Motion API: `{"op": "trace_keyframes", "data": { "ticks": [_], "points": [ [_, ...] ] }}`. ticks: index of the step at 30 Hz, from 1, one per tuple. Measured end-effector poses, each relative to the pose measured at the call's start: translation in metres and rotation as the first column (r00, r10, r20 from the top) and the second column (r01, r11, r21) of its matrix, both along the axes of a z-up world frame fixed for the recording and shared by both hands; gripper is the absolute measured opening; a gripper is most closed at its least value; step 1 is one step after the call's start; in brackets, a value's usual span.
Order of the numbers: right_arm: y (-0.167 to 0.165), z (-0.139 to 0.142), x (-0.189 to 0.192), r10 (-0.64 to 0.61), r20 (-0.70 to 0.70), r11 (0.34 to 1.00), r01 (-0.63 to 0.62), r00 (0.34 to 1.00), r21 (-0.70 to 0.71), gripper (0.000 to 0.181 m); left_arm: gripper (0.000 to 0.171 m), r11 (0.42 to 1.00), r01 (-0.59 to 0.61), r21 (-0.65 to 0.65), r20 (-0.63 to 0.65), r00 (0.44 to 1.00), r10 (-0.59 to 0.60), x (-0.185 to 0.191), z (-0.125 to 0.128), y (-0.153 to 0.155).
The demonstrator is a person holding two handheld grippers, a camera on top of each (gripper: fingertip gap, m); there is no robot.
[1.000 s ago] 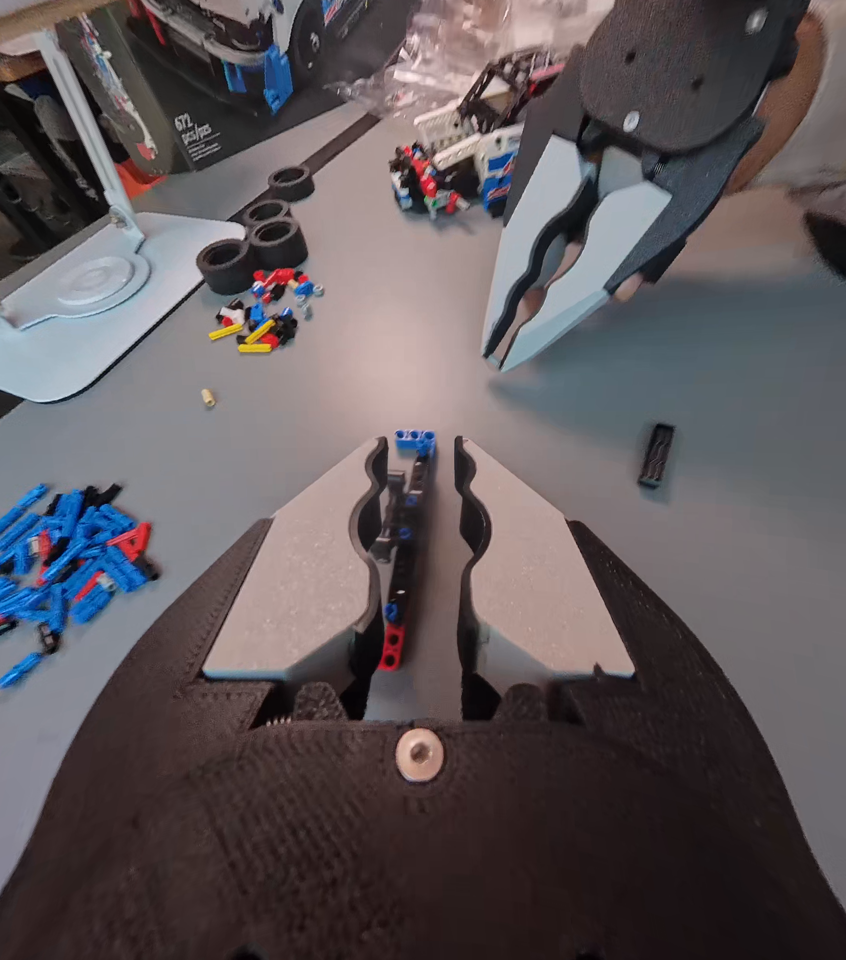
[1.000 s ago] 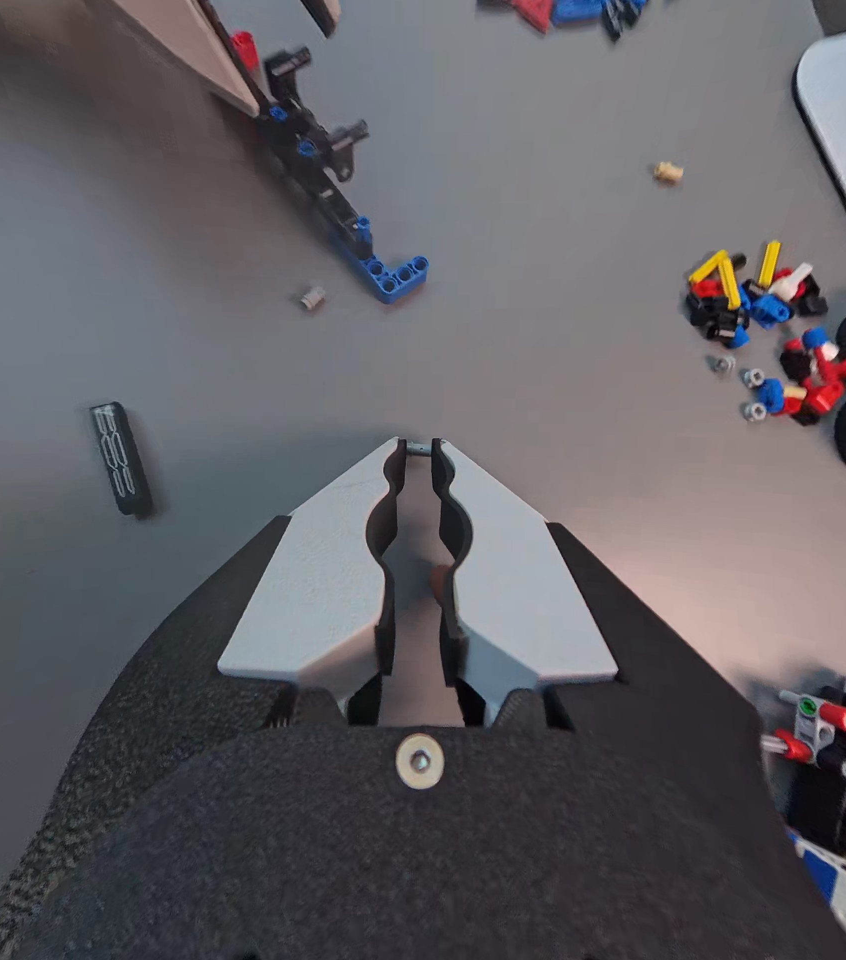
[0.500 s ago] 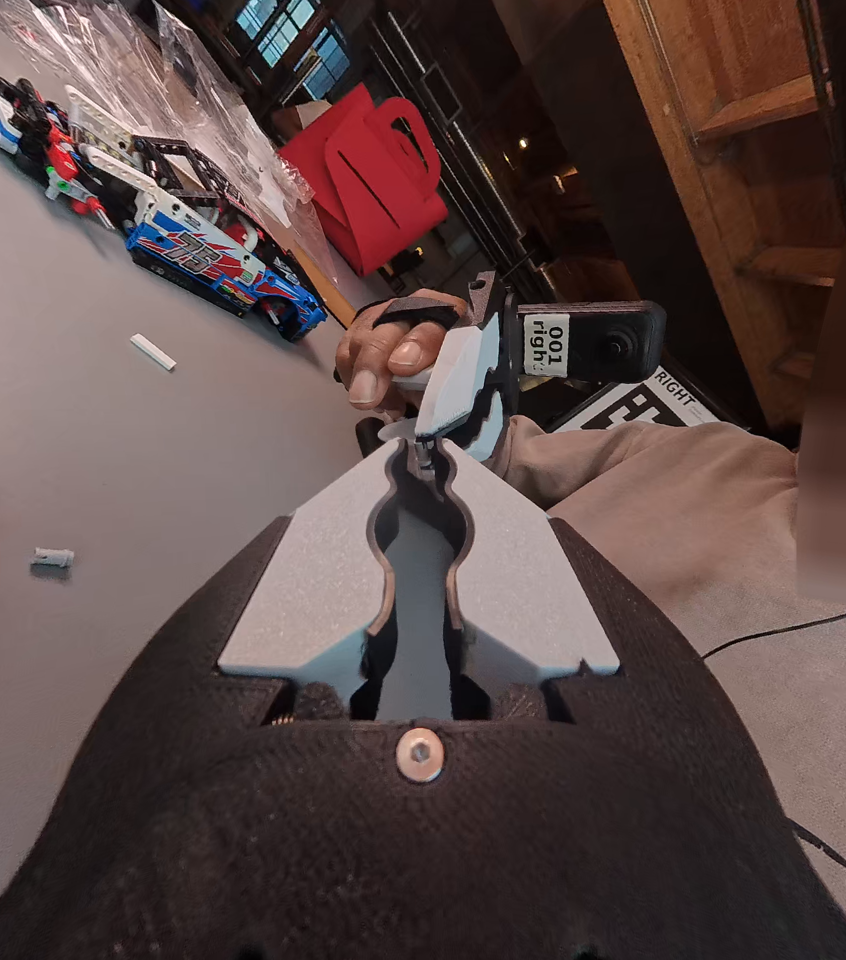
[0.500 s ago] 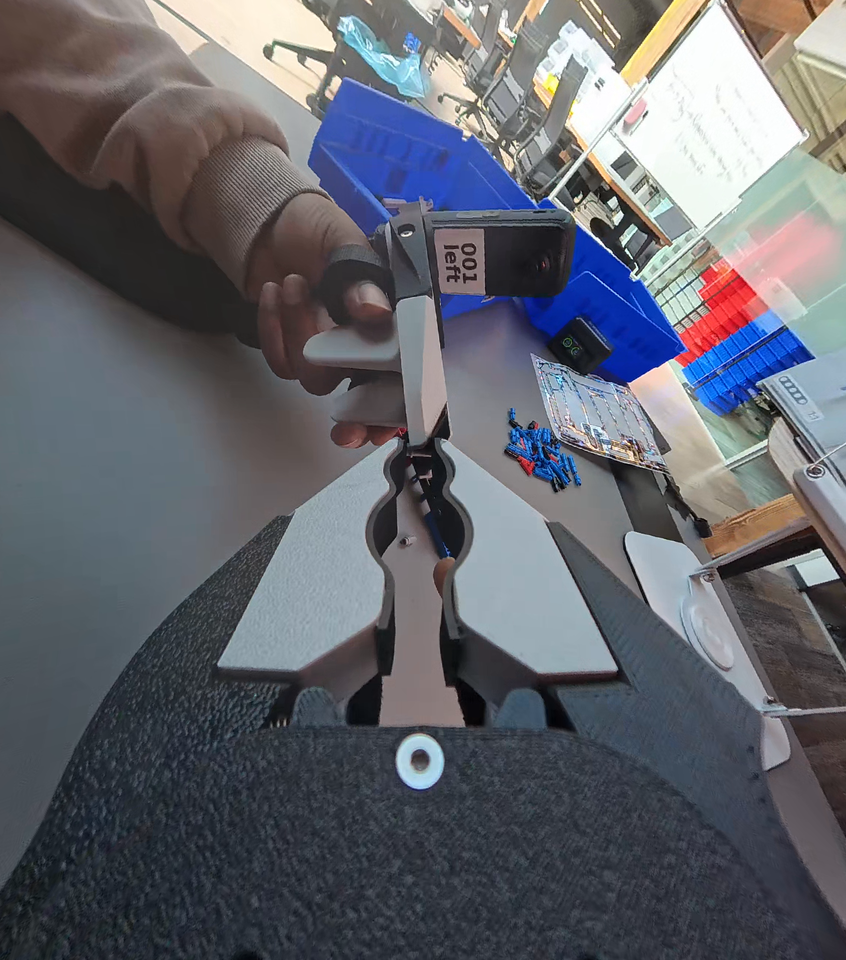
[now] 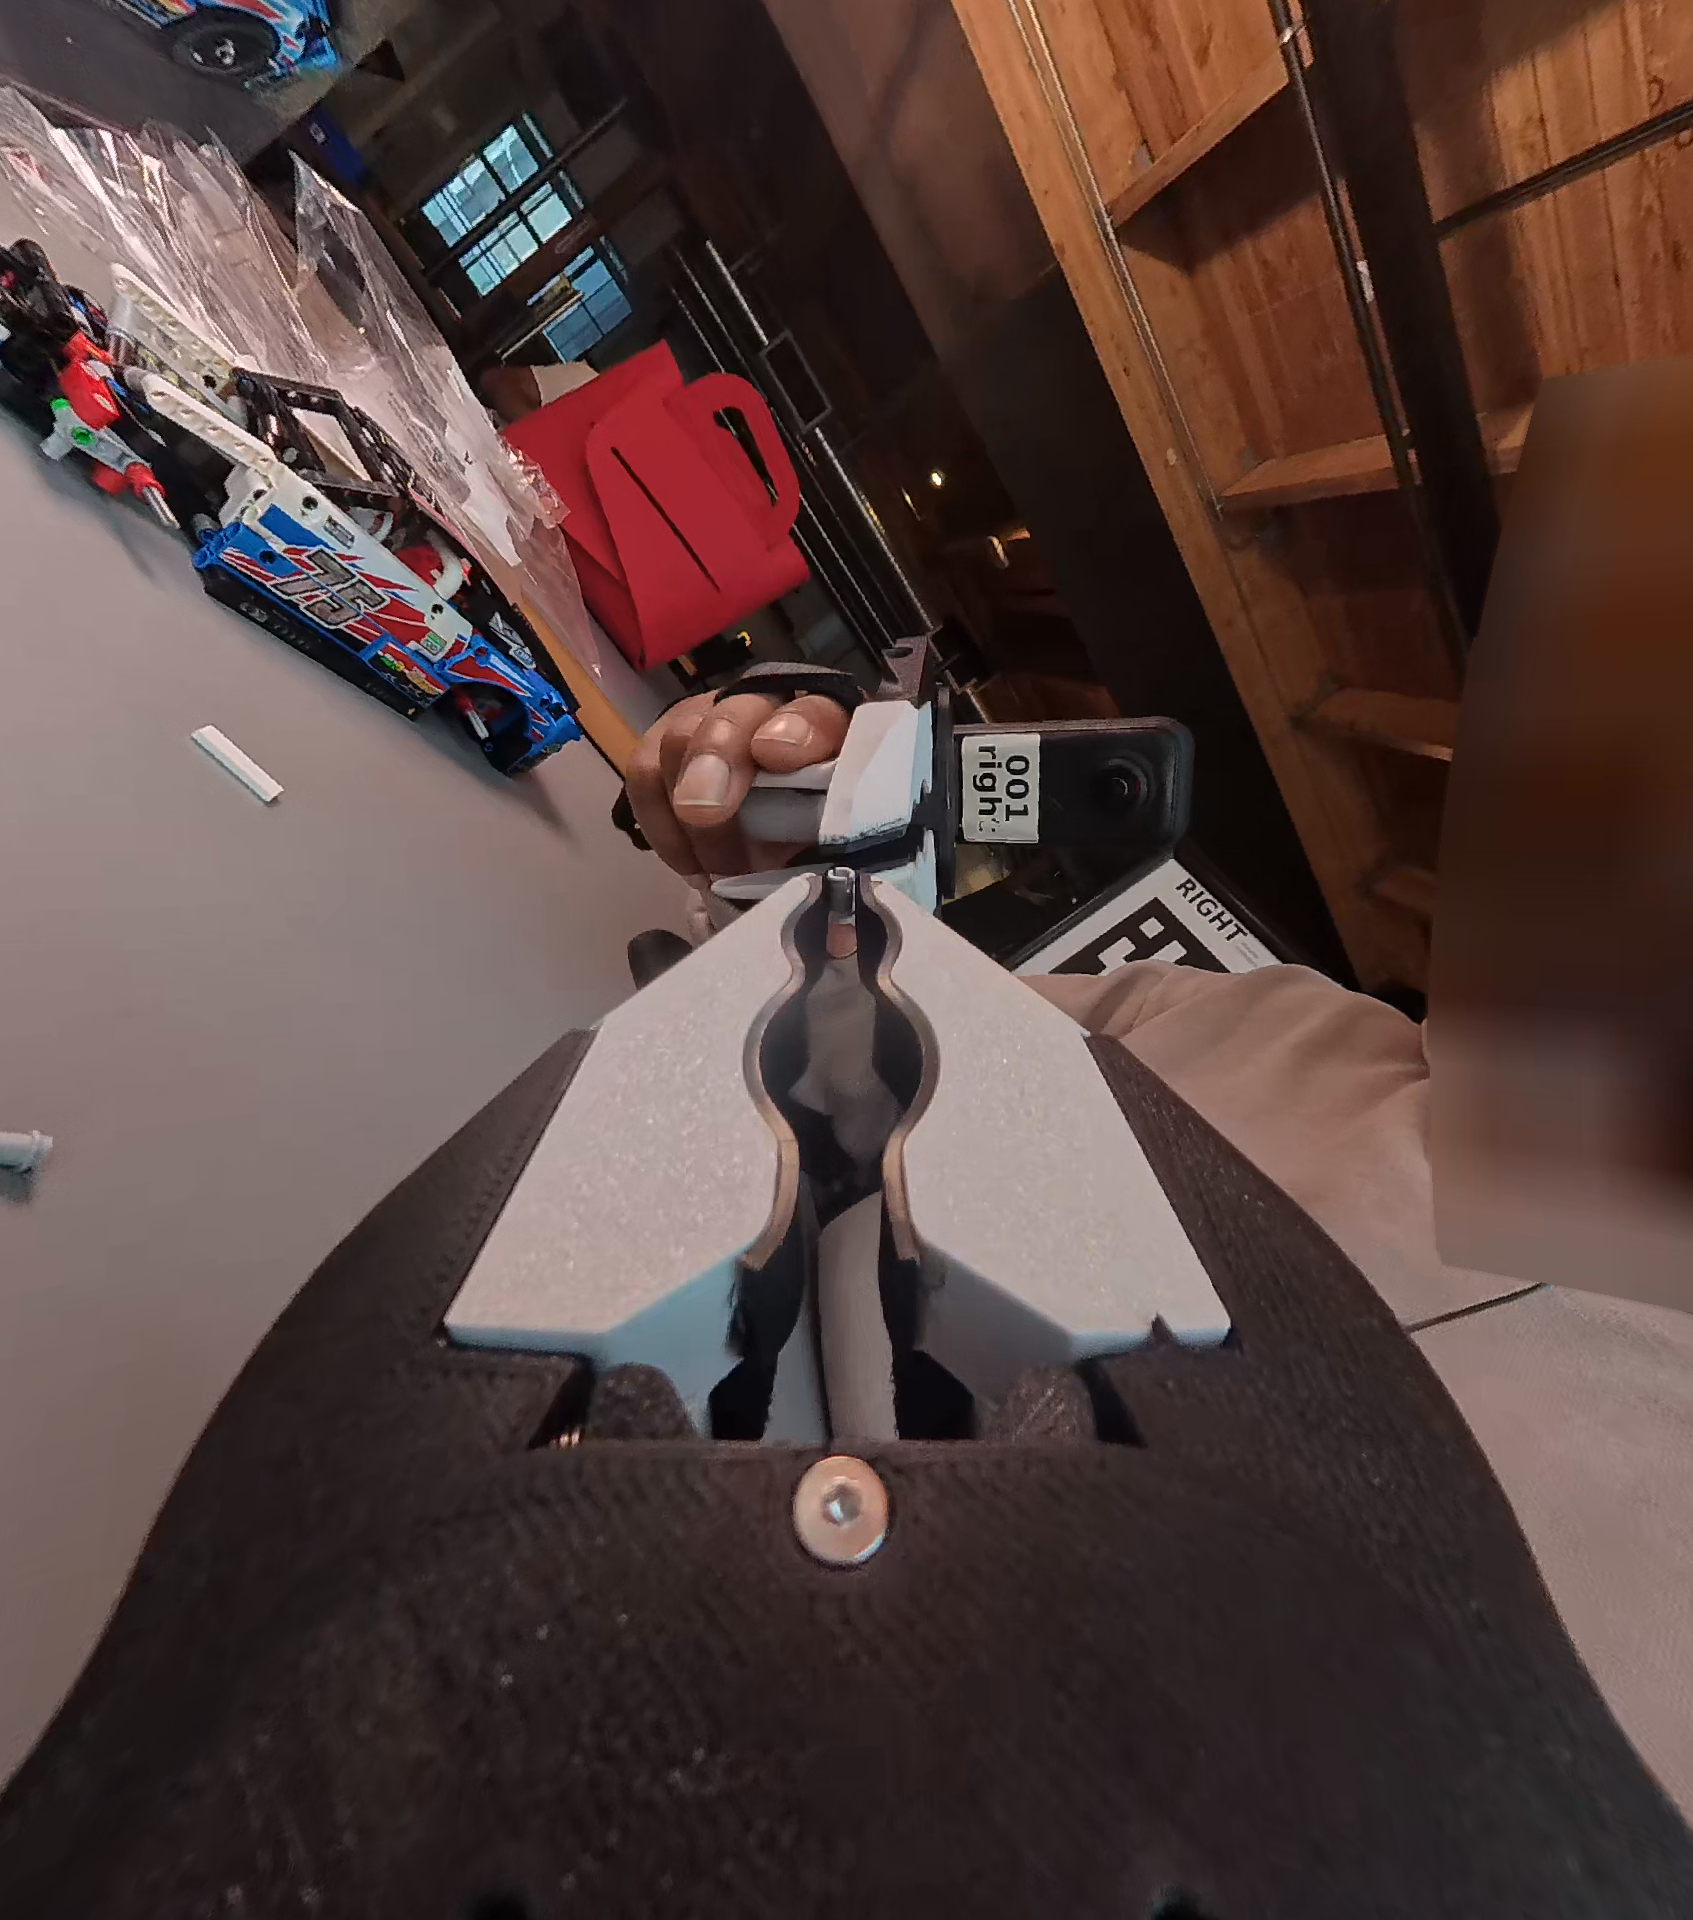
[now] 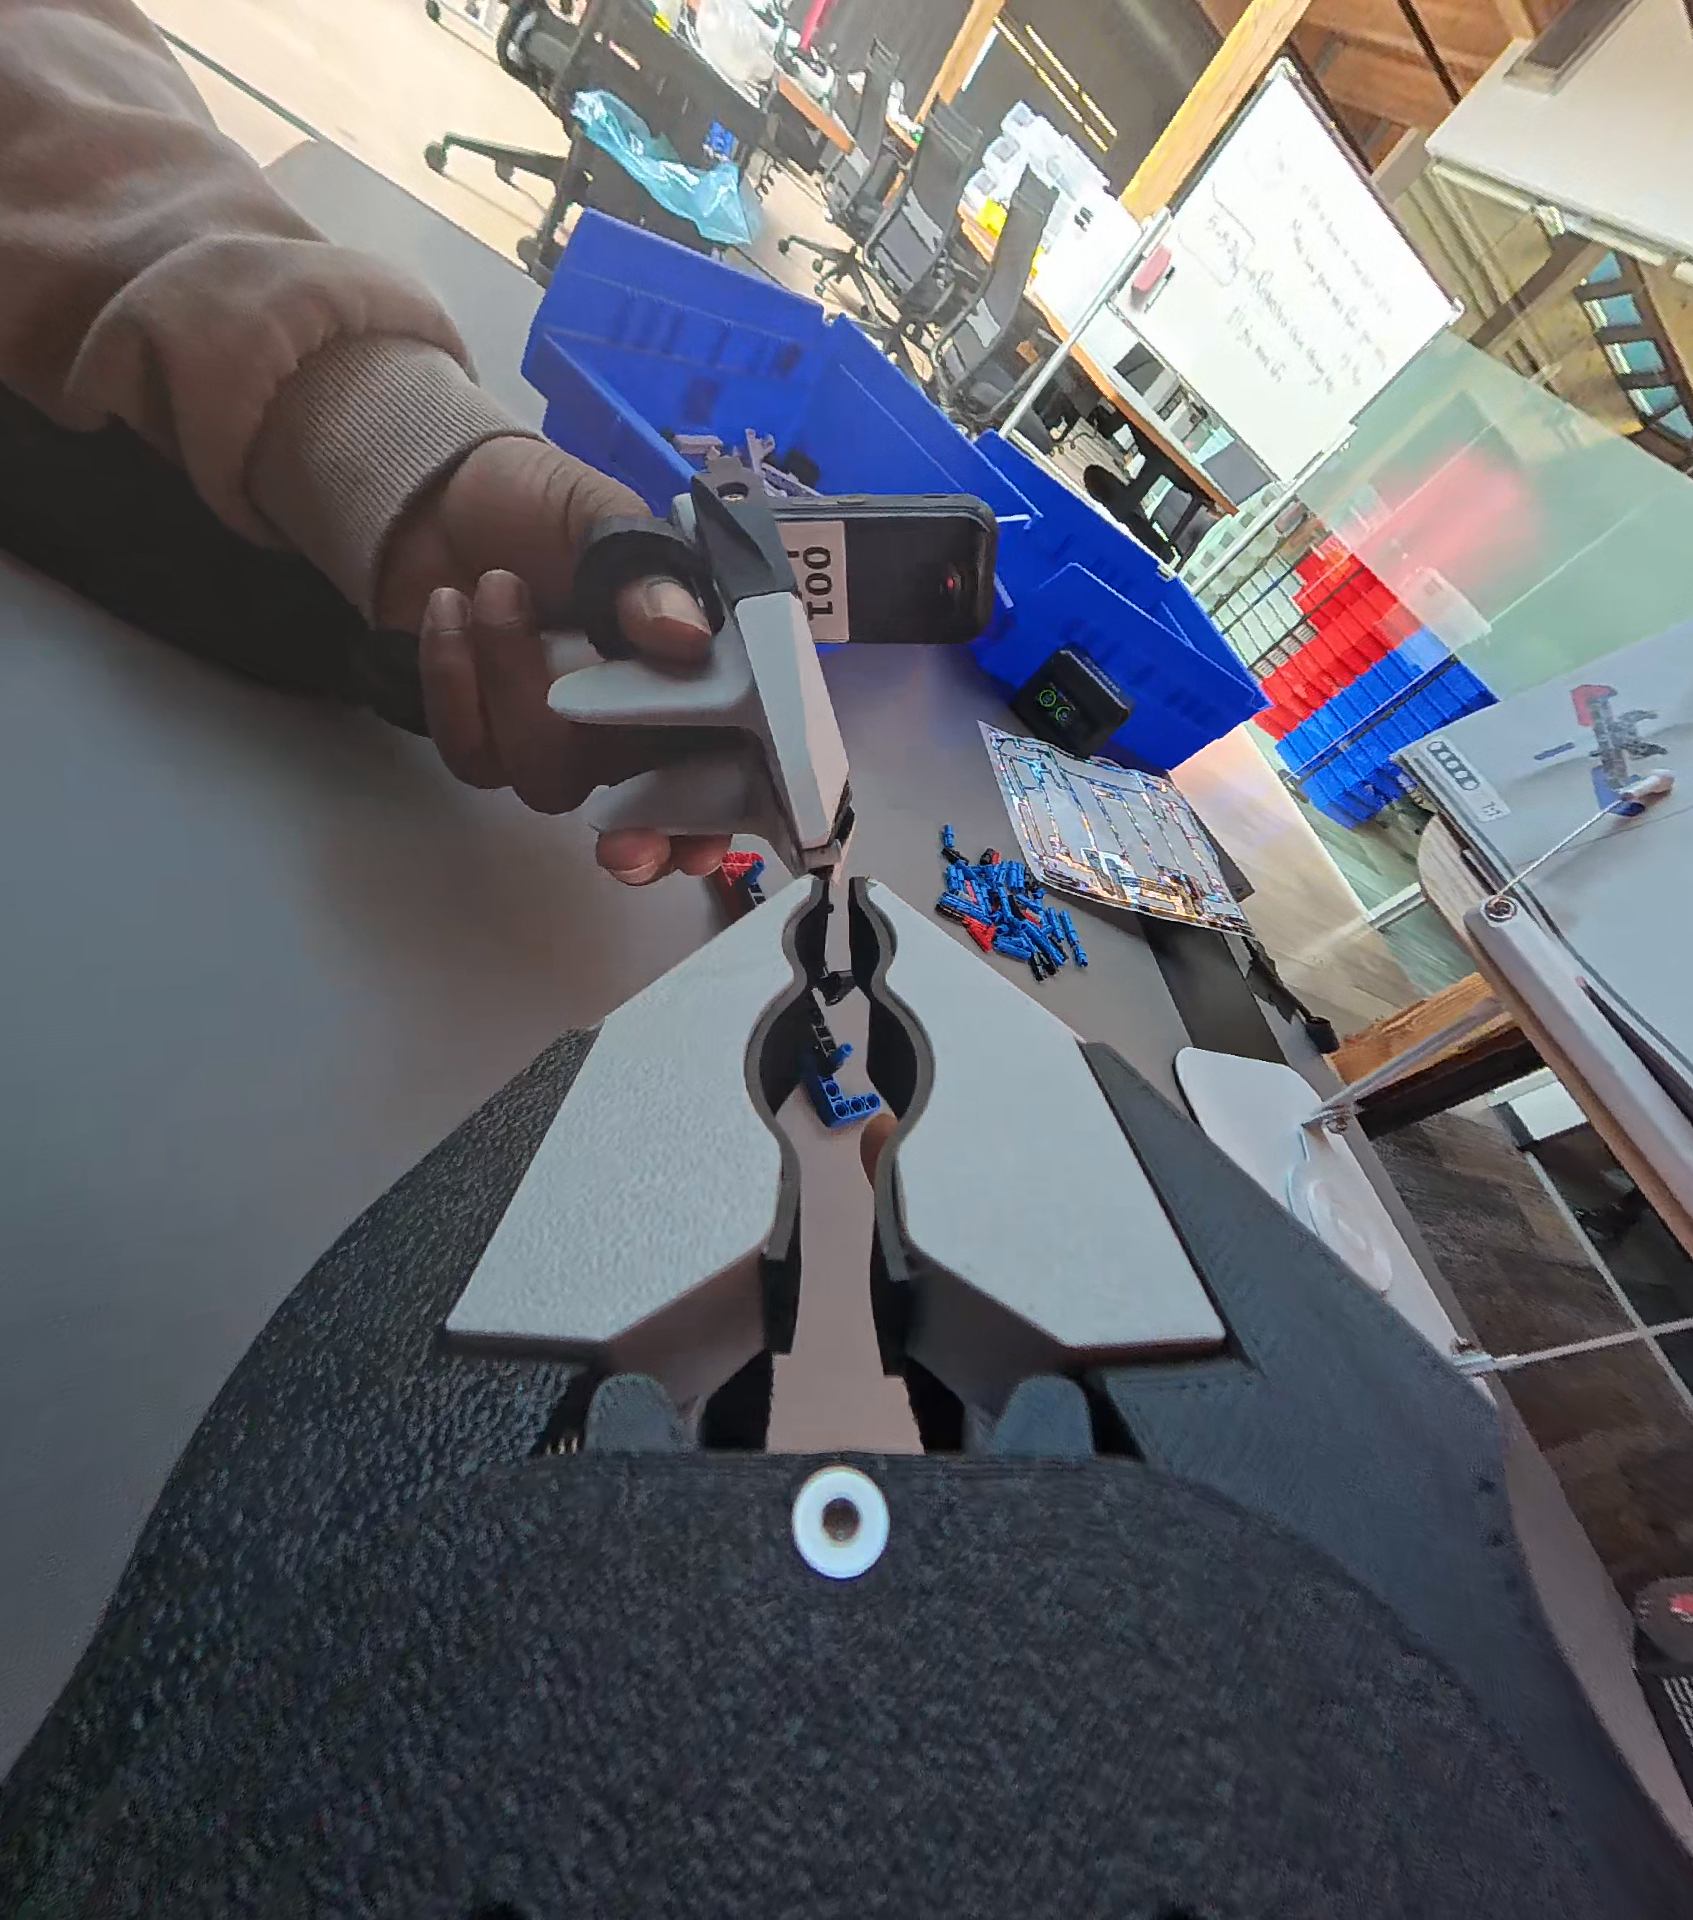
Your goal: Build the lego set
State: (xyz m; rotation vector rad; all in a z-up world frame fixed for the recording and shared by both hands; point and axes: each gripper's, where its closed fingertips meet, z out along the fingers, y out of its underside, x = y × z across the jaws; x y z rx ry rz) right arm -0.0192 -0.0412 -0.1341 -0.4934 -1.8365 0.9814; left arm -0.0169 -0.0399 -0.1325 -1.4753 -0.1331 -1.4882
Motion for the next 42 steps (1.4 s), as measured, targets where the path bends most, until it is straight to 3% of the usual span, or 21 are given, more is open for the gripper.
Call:
{"op": "trace_keyframes", "data": {
  "ticks": [8,21,42],
  "points": [
    [-0.004,0.008,-0.007,-0.067,-0.045,0.998,0.066,0.997,-0.02,0.008,0.003,0.996,-0.085,0.016,0.096,0.992,0.083,-0.013,0.011,0.004],
    [-0.003,0.012,-0.017,-0.166,-0.132,0.986,0.169,0.977,0.008,0.003,0.003,0.995,-0.095,0.022,0.135,0.987,0.091,-0.015,0.013,0.004],
    [-0.012,0.014,0.004,0.059,-0.001,0.973,-0.058,0.998,-0.225,0.0,0.004,0.997,-0.008,0.078,0.035,0.999,0.005,0.006,0.015,-0.004]
  ]
}}
